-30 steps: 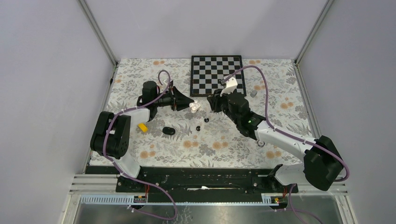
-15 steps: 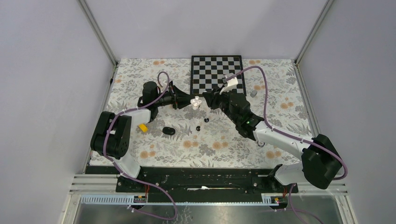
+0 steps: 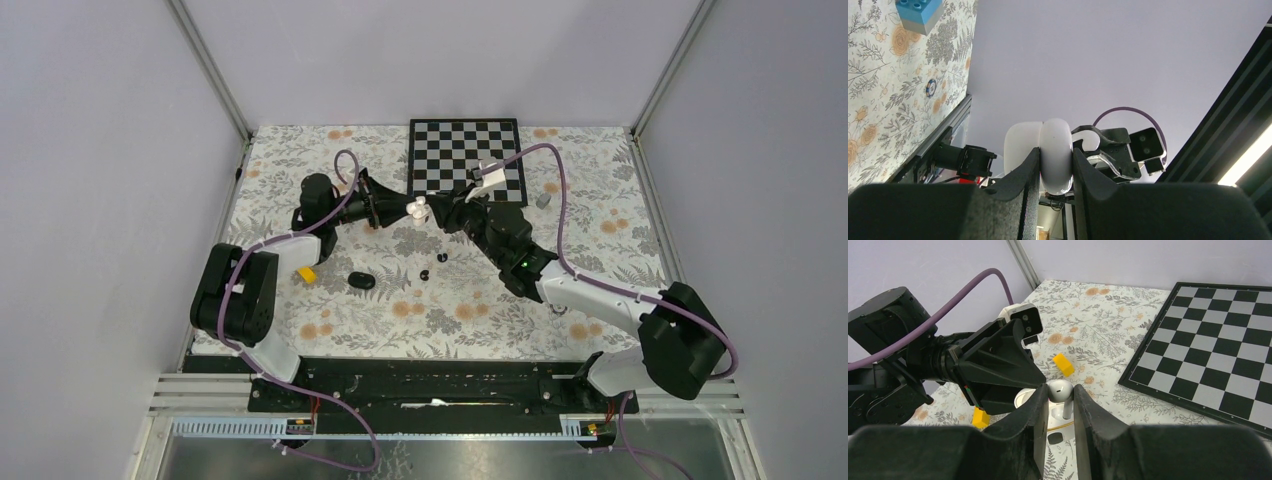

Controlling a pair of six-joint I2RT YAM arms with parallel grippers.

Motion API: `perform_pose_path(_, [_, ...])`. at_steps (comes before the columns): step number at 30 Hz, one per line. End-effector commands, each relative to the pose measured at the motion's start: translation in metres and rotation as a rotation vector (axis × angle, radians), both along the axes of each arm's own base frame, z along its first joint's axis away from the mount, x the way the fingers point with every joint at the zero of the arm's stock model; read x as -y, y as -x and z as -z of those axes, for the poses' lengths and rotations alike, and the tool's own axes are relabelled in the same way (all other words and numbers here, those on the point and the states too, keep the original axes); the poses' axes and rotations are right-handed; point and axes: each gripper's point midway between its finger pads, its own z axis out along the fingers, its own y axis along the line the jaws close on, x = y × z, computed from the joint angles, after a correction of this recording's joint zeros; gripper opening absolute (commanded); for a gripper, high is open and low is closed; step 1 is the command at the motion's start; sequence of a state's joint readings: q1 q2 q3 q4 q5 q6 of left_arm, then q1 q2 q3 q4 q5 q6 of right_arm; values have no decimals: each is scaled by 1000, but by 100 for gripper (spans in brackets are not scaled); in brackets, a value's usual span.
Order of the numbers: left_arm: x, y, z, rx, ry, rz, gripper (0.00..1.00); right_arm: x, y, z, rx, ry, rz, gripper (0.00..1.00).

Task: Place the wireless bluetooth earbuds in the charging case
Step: Place the earbud in the charging case.

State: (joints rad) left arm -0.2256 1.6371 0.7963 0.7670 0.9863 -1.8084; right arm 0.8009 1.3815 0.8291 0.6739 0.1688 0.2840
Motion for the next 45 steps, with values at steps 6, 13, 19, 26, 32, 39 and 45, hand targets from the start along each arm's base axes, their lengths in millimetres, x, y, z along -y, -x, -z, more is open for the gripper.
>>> perform_pose_path(6, [-4,3,-29,82,18,-35,0,-7,-8,-16,73,-52,52,23])
perform_pose_path(13, [-5,3,-30,79,23,-37,0,-10,-7,-16,82,-64,58,23])
perform_pose_path(19, [-7,4,-31,78,34,-41,0,-11,-7,-17,90,-65,65,23])
perform_pose_path(26, [-8,7,-35,62,54,-46,0,-14,-5,-12,93,-67,73,23])
perform_pose_path(32, [-11,8,-38,33,80,-67,0,-15,-3,-12,99,-70,74,23])
perform_pose_path(39, [-13,8,-40,19,104,-87,0,-16,-3,-9,98,-70,73,23])
perform_pose_path(45, [-14,10,-40,12,120,-91,0,-20,-2,-3,90,-64,65,23])
